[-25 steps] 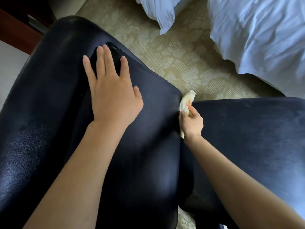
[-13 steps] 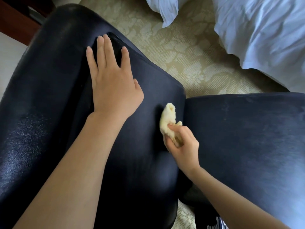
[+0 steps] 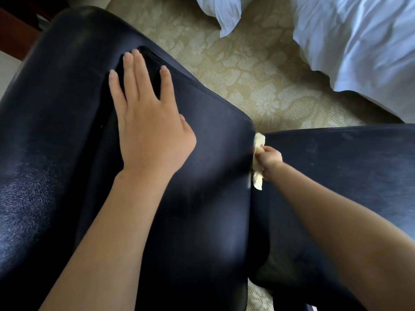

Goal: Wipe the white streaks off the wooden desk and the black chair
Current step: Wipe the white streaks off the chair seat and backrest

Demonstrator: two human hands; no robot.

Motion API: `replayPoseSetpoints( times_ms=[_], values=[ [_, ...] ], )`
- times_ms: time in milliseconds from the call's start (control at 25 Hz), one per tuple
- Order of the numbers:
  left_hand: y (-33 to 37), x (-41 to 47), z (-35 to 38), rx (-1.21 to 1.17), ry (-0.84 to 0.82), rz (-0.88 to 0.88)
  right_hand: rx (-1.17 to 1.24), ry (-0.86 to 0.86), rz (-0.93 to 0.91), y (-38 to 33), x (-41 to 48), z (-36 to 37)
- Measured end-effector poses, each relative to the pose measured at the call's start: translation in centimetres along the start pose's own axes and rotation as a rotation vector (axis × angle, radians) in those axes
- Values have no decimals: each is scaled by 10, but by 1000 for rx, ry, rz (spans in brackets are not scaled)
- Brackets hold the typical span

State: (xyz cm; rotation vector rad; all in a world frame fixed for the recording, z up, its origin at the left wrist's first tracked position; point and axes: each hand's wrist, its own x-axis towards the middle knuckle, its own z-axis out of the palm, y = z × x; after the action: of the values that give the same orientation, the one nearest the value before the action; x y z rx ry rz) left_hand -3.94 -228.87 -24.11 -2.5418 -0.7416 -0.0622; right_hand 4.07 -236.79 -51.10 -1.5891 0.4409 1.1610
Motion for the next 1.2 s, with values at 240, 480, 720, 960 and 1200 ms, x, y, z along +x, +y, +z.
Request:
replayPoseSetpoints(
  times_ms=[240,480,720,960,1200],
  values=[
    [1,-3,1,-1,-4,-19,108,-126,-154,-54,8,-3],
    [0,-6,1,-6,1,-30,-391,-428,-373,-127,-20,-16],
    [0,-6,-2,-33,-60,-47,-458,-531,-523,-168,-80,-4],
    [-5,-5,-16,-163,-243,-59,-328,-597,-677,-183,-134,8],
    [-34,-9,-57,-636,-458,-122,133,-647,-482,-150,-177,5]
  ],
)
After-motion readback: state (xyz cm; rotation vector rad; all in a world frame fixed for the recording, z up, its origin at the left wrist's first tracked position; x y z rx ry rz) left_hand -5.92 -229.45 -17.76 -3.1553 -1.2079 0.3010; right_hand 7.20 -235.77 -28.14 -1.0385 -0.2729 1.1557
